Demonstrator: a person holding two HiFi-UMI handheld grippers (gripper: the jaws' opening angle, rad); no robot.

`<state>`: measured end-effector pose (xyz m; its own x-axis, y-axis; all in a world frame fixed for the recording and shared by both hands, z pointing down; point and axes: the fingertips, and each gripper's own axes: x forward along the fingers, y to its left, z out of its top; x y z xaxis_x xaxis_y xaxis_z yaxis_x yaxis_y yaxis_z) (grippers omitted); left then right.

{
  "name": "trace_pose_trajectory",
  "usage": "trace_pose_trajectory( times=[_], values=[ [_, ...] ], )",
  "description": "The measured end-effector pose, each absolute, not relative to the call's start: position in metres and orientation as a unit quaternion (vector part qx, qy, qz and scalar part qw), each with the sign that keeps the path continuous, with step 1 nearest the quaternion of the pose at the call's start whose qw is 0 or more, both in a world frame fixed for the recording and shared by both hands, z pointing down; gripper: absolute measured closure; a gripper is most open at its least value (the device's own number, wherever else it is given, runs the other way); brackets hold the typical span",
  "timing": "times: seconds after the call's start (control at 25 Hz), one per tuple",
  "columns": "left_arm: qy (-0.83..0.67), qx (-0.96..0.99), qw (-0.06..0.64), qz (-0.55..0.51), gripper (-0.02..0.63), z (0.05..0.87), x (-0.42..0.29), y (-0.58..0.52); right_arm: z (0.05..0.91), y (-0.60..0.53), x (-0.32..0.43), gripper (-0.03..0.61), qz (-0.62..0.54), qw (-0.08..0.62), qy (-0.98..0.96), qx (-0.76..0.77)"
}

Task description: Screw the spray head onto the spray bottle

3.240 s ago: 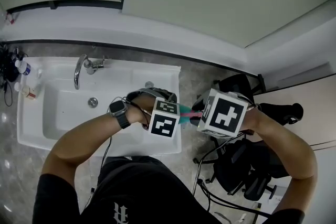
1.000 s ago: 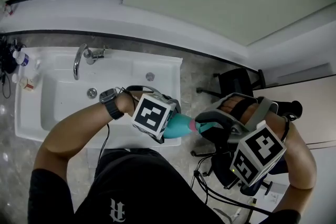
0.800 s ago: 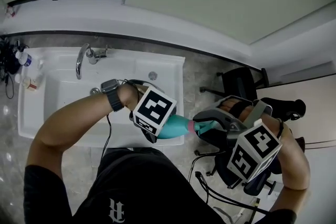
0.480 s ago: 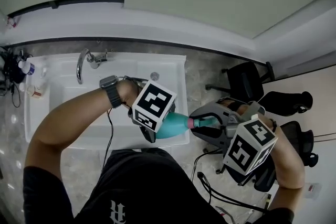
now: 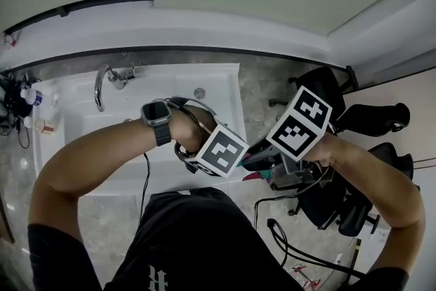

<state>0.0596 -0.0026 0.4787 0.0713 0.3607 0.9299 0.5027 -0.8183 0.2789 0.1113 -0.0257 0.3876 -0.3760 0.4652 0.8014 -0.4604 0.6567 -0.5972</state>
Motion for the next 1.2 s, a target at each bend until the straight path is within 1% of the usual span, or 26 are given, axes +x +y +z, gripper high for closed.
trace_pose_trajectory(
  times=[0.08, 0.16, 0.24, 0.32, 0.4, 0.48, 0.68, 0.84, 0.96, 1.0, 1.04, 1.12, 1.2],
  values=[
    [-0.329, -0.733, 0.045, -0.594, 0.204, 0.484, 0.061, 0.009, 0.393, -0.019, 0.109, 0.448, 0.493, 0.528, -0.692, 0.005],
    [-0.363, -0.755, 0.022, -0.546, 0.204, 0.486, 0.066, 0.023, 0.392, -0.015, 0.104, 0.448, 0.523, 0.499, -0.691, 0.010],
    [-0.385, -0.779, 0.005, -0.495, 0.204, 0.486, 0.073, 0.032, 0.388, -0.016, 0.098, 0.446, 0.527, 0.481, -0.700, 0.014],
    [-0.400, -0.794, -0.002, -0.458, 0.204, 0.488, 0.079, 0.038, 0.383, -0.019, 0.093, 0.411, 0.523, 0.472, -0.709, 0.018],
    [-0.410, -0.806, -0.001, -0.428, 0.204, 0.487, 0.084, 0.041, 0.378, -0.023, 0.090, 0.396, 0.515, 0.470, -0.717, 0.018],
    [-0.414, -0.819, -0.005, -0.396, 0.204, 0.480, 0.089, 0.042, 0.366, -0.026, 0.090, 0.394, 0.480, 0.474, -0.738, 0.005],
    [-0.400, -0.852, -0.020, -0.337, 0.204, 0.453, 0.096, 0.031, 0.294, -0.051, 0.101, 0.394, 0.265, 0.451, -0.852, -0.020],
    [-0.390, -0.863, -0.014, -0.322, 0.204, 0.441, 0.100, 0.027, 0.309, -0.052, 0.123, 0.394, 0.172, 0.496, -0.851, -0.018],
    [-0.382, -0.867, -0.008, -0.319, 0.204, 0.435, 0.105, 0.025, 0.316, -0.051, 0.126, 0.396, 0.137, 0.524, -0.840, -0.043],
    [-0.373, -0.871, -0.009, -0.320, 0.204, 0.434, 0.108, 0.022, 0.315, -0.050, 0.126, 0.453, 0.137, 0.535, -0.832, -0.046],
    [-0.359, -0.875, -0.010, -0.324, 0.204, 0.435, 0.111, 0.017, 0.314, -0.049, 0.127, 0.486, 0.143, 0.548, -0.823, -0.043],
    [-0.316, -0.885, -0.002, -0.342, 0.202, 0.442, 0.118, 0.003, 0.315, -0.052, 0.129, 0.502, 0.172, 0.575, -0.800, -0.015],
    [-0.258, -0.889, 0.022, -0.378, 0.202, 0.454, 0.123, -0.012, 0.323, -0.057, 0.131, 0.502, 0.241, 0.592, -0.769, 0.029]
  ],
)
